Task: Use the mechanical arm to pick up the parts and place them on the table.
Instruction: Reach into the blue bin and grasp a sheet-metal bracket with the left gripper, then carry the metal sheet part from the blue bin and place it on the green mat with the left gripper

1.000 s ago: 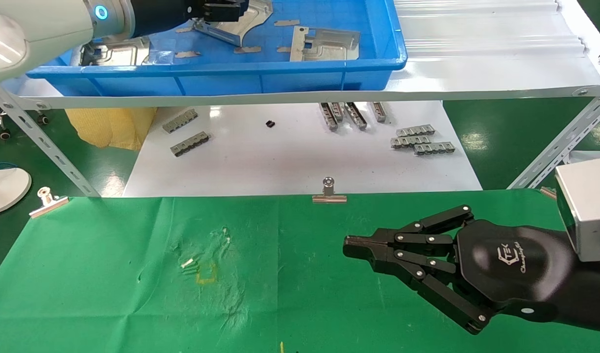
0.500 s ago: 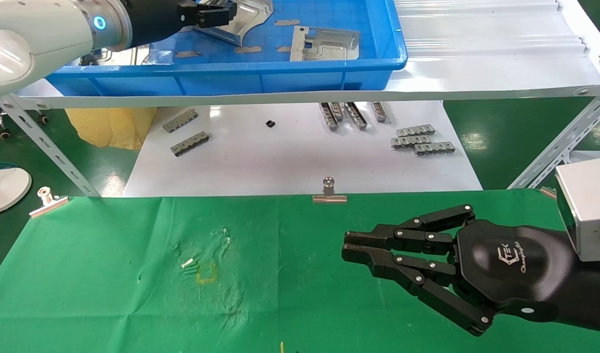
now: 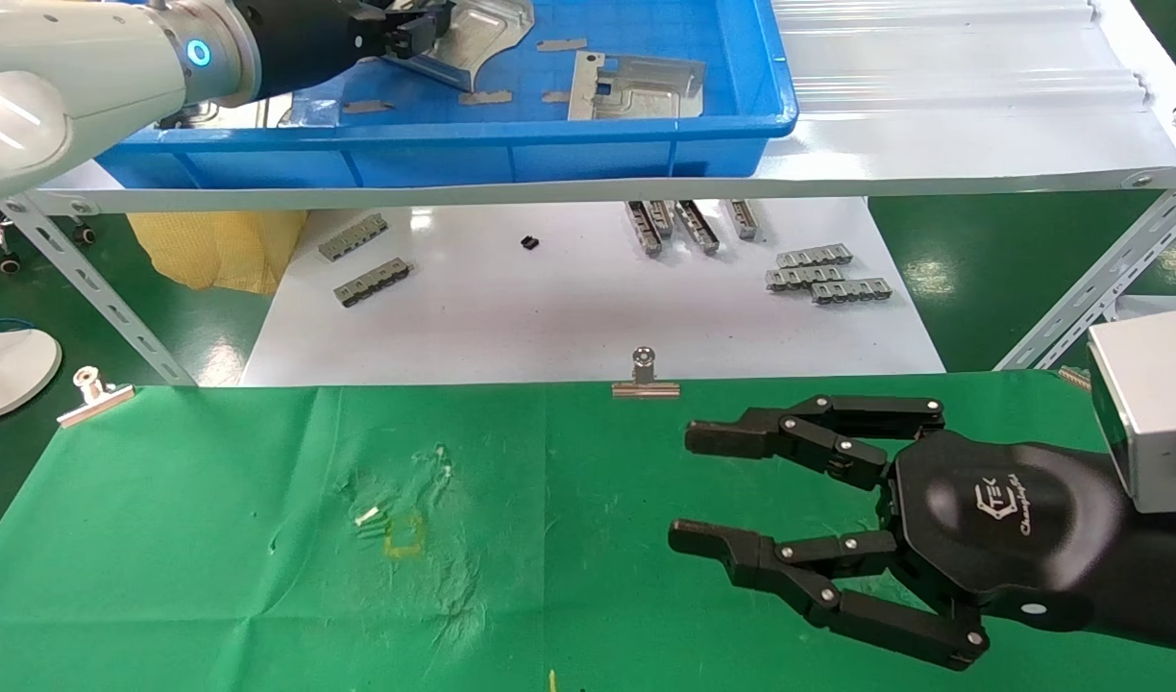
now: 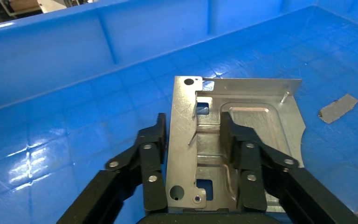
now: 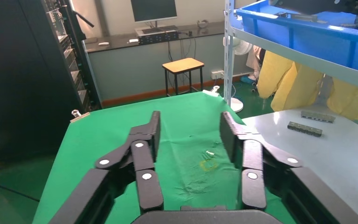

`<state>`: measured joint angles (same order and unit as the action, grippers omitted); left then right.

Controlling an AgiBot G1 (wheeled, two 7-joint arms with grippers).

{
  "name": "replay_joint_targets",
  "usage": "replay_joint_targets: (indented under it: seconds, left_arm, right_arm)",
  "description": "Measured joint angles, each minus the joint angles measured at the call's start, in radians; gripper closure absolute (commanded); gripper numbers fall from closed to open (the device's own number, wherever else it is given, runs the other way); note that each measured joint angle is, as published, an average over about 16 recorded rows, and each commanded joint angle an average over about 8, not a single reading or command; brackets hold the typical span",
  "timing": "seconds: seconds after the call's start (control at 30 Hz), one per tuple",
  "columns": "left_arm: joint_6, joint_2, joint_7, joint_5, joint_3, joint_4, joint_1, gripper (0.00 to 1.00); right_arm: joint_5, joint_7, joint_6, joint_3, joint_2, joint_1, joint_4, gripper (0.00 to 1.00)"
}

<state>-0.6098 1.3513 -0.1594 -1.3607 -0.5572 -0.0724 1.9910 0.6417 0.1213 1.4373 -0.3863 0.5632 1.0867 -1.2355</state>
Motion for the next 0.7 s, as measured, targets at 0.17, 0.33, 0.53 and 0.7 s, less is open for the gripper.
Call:
replay_joint_targets:
  seconds: [0.17, 0.33, 0.53, 0.7]
  left_arm:
    - [0.008, -0.001, 0.006, 0.006, -0.001, -0.007, -0.003, 1.0]
    - [0.011, -0.004, 0.016, 0.021, 0.003, -0.014, -0.001, 1.0]
    - [-0.015, -0.016, 0.05, 0.049, 0.017, -0.031, 0.011, 1.0]
    - [-0.1, -0.048, 0.107, 0.084, 0.037, -0.054, 0.021, 1.0]
  right_arm:
    - [0.0, 0.0, 0.0, 0.0, 0.0, 0.0, 0.0, 0.0]
    - [0.0, 0.0, 0.0, 0.0, 0.0, 0.0, 0.0, 0.0]
    - [0.0, 0.0, 0.0, 0.0, 0.0, 0.0, 0.0, 0.0]
    - [0.0, 0.0, 0.0, 0.0, 0.0, 0.0, 0.0, 0.0]
